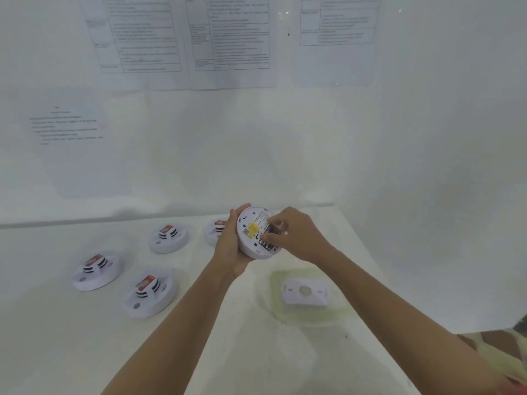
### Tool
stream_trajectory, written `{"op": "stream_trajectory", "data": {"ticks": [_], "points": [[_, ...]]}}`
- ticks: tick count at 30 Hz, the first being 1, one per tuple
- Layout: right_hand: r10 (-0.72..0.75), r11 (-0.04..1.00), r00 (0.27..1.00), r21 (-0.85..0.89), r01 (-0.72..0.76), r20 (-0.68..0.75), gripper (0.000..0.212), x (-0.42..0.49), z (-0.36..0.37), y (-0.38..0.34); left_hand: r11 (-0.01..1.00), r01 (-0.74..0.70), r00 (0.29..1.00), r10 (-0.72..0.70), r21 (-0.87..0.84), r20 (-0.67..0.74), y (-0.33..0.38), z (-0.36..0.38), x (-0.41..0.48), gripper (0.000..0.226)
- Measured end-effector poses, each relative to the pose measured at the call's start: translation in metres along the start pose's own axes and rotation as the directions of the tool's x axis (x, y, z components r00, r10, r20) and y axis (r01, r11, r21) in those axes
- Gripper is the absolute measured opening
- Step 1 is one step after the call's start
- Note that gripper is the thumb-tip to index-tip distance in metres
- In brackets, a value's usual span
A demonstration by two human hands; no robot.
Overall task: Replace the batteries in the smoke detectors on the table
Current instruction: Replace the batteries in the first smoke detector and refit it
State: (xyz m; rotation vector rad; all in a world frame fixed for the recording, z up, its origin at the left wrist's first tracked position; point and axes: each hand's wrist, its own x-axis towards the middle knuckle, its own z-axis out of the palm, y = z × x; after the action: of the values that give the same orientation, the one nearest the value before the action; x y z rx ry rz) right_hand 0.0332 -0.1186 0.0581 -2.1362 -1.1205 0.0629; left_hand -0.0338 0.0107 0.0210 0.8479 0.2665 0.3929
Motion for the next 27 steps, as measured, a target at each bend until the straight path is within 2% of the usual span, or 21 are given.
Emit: {"op": "stream_trajectory", "data": {"ticks": [2,5,8,14,19,27], "points": [[0.015,1.0,1.0,0.002,-0.015,-0.006,0.039,0.009,-0.004,0.006,0.999,-0.04,0.999,0.04,0.002,-0.014,-0.003,0.01,0.014,0.036],[0.014,1.0,1.0,-0.025,-0.013,0.002,0.031,0.024,-0.012,0.02,0.997,-0.075,0.995,0.075,0.003,-0.059,-0.009,0.02,0.035,0.036],[0.016,0.999,1.0,-0.029,-0.016,0.014,0.04,0.04,-0.019,0.035,0.992,-0.128,0.987,0.129,0.009,-0.099,-0.018,0.025,0.051,0.036],[-0.041,0.997,0.99,-0.052,0.049,0.137,0.042,0.064,-0.027,0.049,0.984,-0.179,0.966,0.179,0.017,-0.187,-0.024,0.03,0.067,0.034],[-0.107,0.992,0.973,-0.037,0.117,0.205,0.03,0.07,-0.026,0.05,0.981,-0.176,0.949,0.19,0.076,-0.251,-0.022,0.023,0.076,0.034],[-0.17,0.958,0.959,-0.19,0.215,0.226,0.035,0.08,-0.01,0.048,0.982,-0.131,0.937,0.167,0.135,-0.305,-0.013,0.013,0.084,0.032]]}}
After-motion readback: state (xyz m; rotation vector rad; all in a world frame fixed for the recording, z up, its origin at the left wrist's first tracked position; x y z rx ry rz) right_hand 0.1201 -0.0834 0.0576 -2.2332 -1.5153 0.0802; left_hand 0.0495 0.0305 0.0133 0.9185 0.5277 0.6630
